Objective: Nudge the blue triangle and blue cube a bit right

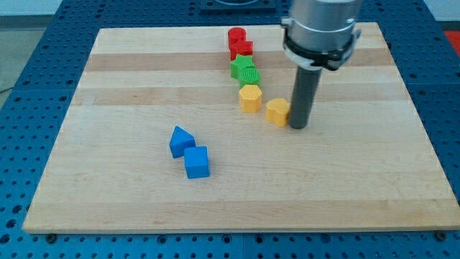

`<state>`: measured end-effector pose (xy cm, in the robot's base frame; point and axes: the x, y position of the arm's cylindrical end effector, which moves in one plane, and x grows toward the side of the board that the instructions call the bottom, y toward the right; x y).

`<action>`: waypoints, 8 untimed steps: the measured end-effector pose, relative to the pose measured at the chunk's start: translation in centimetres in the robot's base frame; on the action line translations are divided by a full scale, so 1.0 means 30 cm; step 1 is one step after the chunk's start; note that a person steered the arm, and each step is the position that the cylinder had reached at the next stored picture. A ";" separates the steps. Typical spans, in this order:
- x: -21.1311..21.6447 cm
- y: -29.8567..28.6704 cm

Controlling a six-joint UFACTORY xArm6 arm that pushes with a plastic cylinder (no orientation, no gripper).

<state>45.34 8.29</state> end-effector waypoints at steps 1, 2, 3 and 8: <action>0.001 -0.073; 0.008 -0.098; 0.069 -0.046; -0.034 -0.038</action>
<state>44.33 7.15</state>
